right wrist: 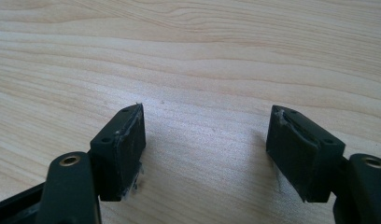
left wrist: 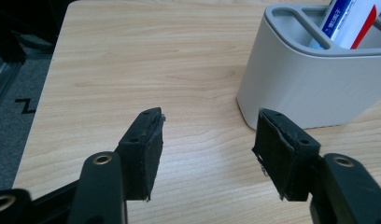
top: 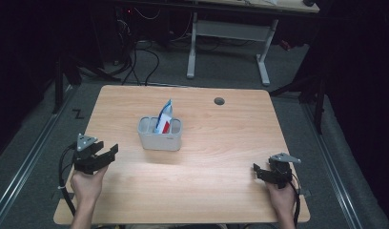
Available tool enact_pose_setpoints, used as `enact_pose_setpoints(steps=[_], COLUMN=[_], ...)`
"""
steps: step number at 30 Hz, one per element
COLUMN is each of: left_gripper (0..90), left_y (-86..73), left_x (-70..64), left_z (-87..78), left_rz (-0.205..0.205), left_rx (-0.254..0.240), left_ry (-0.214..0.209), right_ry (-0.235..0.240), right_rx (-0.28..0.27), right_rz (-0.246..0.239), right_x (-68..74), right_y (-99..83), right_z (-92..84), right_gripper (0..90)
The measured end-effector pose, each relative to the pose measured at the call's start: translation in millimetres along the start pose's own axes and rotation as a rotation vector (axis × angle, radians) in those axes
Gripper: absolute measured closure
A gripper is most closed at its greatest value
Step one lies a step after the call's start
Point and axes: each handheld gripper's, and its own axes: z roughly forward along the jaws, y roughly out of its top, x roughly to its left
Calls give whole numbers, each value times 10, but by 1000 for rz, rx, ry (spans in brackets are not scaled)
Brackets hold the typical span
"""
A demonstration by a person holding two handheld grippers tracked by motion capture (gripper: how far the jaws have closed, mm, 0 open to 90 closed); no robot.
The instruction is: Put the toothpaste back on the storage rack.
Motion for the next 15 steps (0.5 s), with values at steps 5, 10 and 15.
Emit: enact_pose_setpoints(steps=[5,10,15], left_gripper=[412,410,408], left_y=[-52,-124,-160], left_x=[13,16,24], left_z=[27,55,72], left_rz=[-9,-13,-19], left_rx=[17,31,40], left_ry=[3,7,8], right_ry=[-1,-1,-1], right_rx=[-1,-1,-1], right_rz=[-2,-3,-2], right_x=[-1,-1,-1], right_y=[-1,-1,-1], right_z=[0,0,0], right_gripper=[284,284,284])
